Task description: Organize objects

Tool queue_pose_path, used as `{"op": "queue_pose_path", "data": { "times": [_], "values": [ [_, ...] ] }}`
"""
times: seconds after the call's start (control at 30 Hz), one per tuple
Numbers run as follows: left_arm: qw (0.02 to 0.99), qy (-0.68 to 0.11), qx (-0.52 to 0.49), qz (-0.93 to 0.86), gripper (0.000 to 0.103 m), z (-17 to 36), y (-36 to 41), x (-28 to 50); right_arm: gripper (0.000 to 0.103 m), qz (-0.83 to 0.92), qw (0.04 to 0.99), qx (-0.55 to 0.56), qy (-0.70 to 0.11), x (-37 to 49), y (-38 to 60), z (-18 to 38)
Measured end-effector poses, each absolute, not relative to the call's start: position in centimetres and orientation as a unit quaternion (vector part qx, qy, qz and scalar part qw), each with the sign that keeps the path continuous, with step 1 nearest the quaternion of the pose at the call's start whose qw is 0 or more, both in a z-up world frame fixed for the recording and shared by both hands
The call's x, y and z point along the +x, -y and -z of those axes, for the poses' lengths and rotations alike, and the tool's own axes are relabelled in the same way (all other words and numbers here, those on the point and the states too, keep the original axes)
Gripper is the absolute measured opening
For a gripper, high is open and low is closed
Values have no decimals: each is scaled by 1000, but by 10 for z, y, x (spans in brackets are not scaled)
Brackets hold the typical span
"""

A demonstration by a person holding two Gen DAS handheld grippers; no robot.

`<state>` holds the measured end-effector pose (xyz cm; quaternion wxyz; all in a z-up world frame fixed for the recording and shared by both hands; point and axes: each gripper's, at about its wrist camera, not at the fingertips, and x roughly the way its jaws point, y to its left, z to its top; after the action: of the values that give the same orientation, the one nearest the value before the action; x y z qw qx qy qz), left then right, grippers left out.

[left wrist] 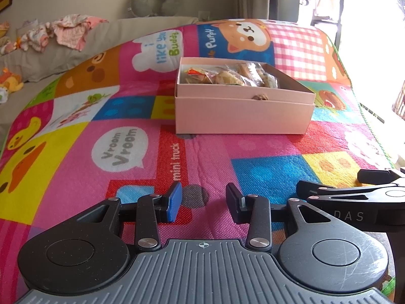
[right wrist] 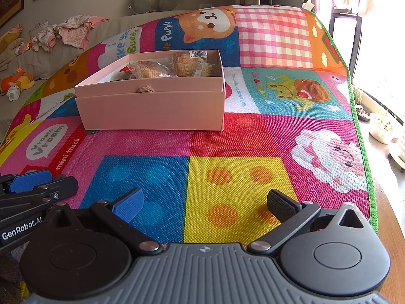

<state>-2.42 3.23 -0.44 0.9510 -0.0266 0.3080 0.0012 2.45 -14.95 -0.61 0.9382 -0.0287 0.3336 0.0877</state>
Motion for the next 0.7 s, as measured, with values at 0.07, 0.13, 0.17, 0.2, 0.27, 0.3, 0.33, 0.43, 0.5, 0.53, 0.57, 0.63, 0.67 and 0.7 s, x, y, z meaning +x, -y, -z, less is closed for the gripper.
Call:
{"op": "queue_pose_path", "data": {
  "times": [0.07,0.13,0.17,0.2,0.27,0.3,0.33,0.43,0.5,0.53,0.57,0.63,0.67,0.7],
  "values": [
    [951,-308,-26,-1,42,4,-32,-24,103,-88,938,-29,-334,25,149,6],
    [951,-309,-22,-3,43,5,-33,-24,103,-88,938,-29,-334,25,149,6],
    [951,-309,-21,-3,43,5,-33,-24,103,-88,938,-29,-334,25,149,6],
    [951,-309,-20,-3,43,5,-33,-24,103,-88,938,-29,-334,25,149,6],
    [951,-309,-22,-3,43,5,-33,-24,103,-88,938,-28,-334,25,149,6],
    [951,-308,-24,-2,43,5,-33,-24,103,-87,938,-29,-334,25,149,6],
    [951,-308,-28,0,43,5,-34,-24,103,-88,938,-29,-334,24,149,6],
    [951,-308,-31,-2,43,5,-33,-23,103,-88,938,-29,-334,25,149,6],
    [951,-309,-19,-7,43,5,-28,-23,103,-88,938,-29,-334,25,149,6],
    [951,-310,-16,-8,43,5,-27,-23,103,-88,938,-28,-334,24,149,6],
    [951,-309,-15,-8,43,5,-26,-23,103,-88,938,-29,-334,24,149,6],
    [951,-309,-17,-7,43,4,-26,-23,103,-88,938,-28,-334,24,149,6],
    [951,-309,-18,-7,43,5,-26,-23,103,-88,938,-28,-333,24,149,6],
    [951,-309,-18,-7,43,5,-26,-23,103,-88,938,-28,-334,24,150,6]
  ]
}}
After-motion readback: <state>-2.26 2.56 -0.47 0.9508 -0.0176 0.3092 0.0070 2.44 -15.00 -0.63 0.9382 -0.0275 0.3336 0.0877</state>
